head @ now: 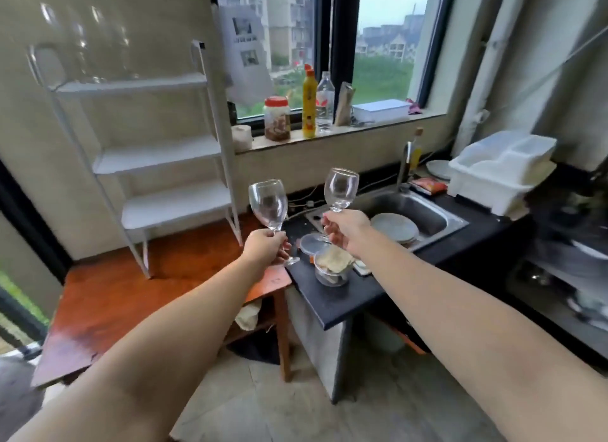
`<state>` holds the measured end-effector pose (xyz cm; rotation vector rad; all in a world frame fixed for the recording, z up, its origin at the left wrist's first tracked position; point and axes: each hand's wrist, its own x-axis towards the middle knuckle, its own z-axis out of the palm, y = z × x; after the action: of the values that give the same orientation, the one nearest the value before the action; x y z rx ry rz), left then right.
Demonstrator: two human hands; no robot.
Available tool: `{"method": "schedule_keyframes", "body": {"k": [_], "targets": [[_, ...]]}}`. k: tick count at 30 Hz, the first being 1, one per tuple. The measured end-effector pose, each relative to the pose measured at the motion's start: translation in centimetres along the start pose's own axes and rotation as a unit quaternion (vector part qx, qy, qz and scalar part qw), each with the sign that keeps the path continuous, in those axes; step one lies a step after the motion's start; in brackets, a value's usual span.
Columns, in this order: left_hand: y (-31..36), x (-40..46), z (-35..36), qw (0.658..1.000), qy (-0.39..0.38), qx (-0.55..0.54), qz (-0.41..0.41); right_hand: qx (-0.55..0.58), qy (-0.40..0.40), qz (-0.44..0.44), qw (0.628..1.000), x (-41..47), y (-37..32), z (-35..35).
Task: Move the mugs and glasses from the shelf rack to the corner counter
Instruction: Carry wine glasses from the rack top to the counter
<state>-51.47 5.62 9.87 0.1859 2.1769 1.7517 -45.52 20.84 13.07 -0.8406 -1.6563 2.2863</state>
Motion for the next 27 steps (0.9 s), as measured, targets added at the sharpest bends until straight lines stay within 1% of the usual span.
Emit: {"method": "schedule_keyframes", "body": {"k": [4,8,9,14,18,22,23,27], "targets": [[-2.7,-3.1,8.2,0.996,-0.078,0.032,-0.034,-0.002,0.059,0.034,0.998,-2.5,3.7,-9.5],[-4.2,-7.6,18.8,0.984,-0.166,0.054,-0.046,0.015,0.131,0.059,0.99,-6.2,6.2,-20.4],[-4.4,-8.6,21.0,0.98,-0.183,0.058,-0.046,0.022,0.142,0.062,0.988,-7.0,6.5,-22.5],[-5.4,-16.3,35.5,0.961,-0.259,0.075,-0.055,0.049,0.217,0.057,0.973,-13.7,7.4,-37.3],[-6.4,-21.6,44.8,0.944,-0.314,0.08,-0.066,0.063,0.286,0.052,0.955,-19.0,7.3,-47.1],[-6.4,-26.1,52.9,0.918,-0.377,0.103,-0.064,0.091,0.359,0.045,0.928,-23.7,7.6,-55.6],[-6.1,-26.2,53.4,0.918,-0.377,0.11,-0.06,0.095,0.365,0.049,0.925,-24.1,7.7,-56.3],[-6.0,-28.7,60.5,0.891,-0.433,0.128,-0.056,0.132,0.415,0.062,0.898,-26.9,8.4,-62.7]]}}
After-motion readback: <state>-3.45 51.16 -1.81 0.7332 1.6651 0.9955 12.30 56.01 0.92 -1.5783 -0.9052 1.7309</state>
